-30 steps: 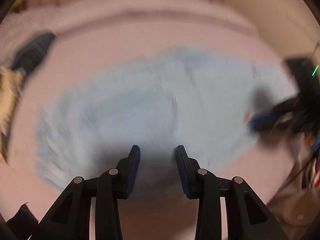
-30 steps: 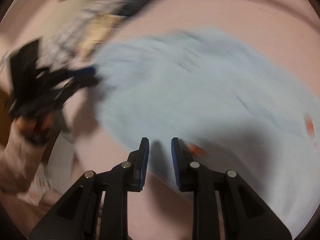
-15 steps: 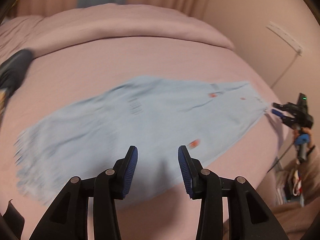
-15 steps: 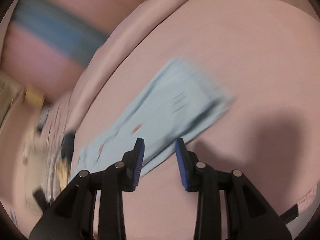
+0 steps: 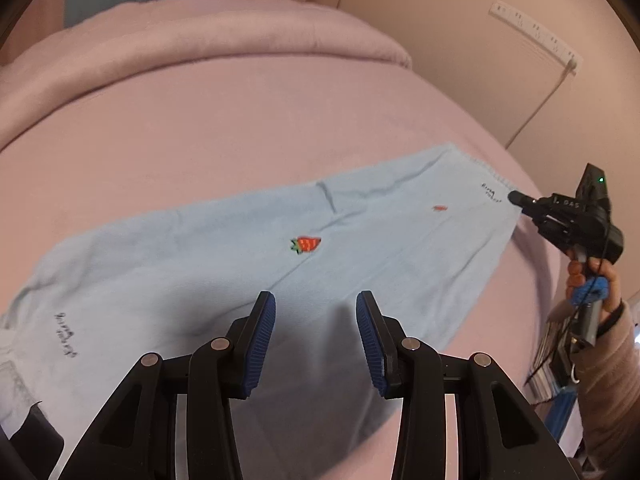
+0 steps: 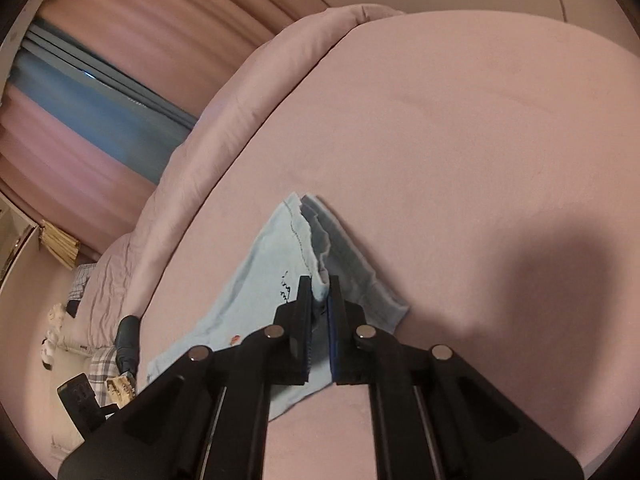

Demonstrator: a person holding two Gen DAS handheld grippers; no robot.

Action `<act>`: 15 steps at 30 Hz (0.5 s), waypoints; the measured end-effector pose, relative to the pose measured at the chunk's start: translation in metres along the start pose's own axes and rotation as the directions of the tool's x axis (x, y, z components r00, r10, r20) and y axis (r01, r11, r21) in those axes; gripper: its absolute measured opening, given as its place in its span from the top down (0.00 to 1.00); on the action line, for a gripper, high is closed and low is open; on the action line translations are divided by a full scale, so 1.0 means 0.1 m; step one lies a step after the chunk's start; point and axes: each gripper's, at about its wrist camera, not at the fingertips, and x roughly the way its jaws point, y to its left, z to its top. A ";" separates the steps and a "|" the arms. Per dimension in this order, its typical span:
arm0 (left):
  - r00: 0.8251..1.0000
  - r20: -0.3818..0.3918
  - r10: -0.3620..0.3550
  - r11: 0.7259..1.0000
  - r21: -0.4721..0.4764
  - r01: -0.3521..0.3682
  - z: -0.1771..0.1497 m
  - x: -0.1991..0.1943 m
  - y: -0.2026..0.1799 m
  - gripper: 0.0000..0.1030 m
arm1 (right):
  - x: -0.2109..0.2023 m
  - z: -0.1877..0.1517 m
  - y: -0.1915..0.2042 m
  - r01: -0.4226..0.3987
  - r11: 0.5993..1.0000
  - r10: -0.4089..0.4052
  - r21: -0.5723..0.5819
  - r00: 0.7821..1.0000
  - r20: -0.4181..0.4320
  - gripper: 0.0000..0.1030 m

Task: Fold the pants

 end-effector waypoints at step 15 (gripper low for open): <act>0.992 0.046 -0.117 0.988 -0.093 0.121 -0.03 -0.22 0.01 0.37 | -0.14 -0.20 -0.33 -0.031 0.987 0.035 0.159 0.999 -0.023 0.50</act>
